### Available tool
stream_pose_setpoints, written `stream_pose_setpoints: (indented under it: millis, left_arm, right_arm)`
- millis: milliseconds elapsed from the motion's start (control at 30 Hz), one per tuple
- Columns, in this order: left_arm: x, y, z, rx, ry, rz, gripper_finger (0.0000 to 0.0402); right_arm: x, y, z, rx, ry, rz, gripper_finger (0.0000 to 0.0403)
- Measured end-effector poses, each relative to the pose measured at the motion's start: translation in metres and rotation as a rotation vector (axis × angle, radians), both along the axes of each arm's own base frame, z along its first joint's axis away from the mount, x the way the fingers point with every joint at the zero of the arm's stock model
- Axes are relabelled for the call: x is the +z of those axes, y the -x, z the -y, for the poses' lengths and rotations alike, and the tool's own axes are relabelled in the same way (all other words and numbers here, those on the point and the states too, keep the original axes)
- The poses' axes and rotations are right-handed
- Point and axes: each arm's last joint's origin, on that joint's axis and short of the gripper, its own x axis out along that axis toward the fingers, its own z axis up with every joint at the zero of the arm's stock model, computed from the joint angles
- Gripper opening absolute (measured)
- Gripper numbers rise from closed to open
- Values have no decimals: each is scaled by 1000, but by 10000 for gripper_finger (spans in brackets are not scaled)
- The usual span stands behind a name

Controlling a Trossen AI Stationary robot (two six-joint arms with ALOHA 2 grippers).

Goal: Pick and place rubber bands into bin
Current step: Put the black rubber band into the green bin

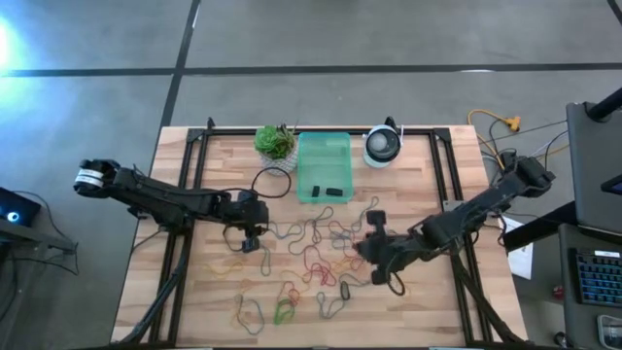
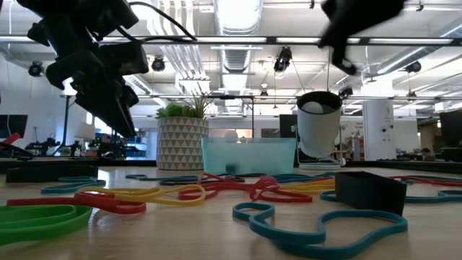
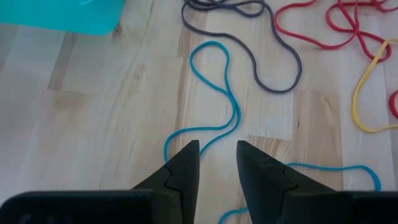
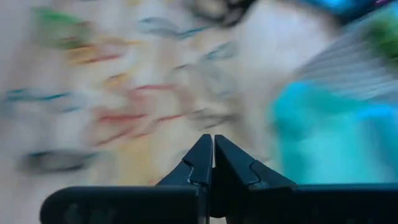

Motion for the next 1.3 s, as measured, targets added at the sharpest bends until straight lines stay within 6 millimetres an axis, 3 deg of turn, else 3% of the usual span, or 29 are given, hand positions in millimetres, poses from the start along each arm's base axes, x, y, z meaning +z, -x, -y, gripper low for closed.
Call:
stream_pose_setpoints:
  millis: [133,267,600,733,1033,1300]
  left_arm:
    - [1,-1,0,0,2,20,91]
    - [2,-3,0,-4,1,35,91]
    - [10,-11,1,-51,-38,158,91]
    - [11,-12,1,-60,-46,170,91]
    - [11,-12,1,-75,-61,170,91]
    - [10,-11,1,-80,-65,156,91]
  right_arm:
    - [19,-11,19,-95,182,67,9]
    - [25,-28,48,-178,213,99,9]
    - [-16,-61,148,-319,125,110,9]
    - [-33,-68,178,-324,53,103,9]
    - [-66,-82,207,-286,-91,58,20]
    - [-65,-83,210,-291,-110,65,110]
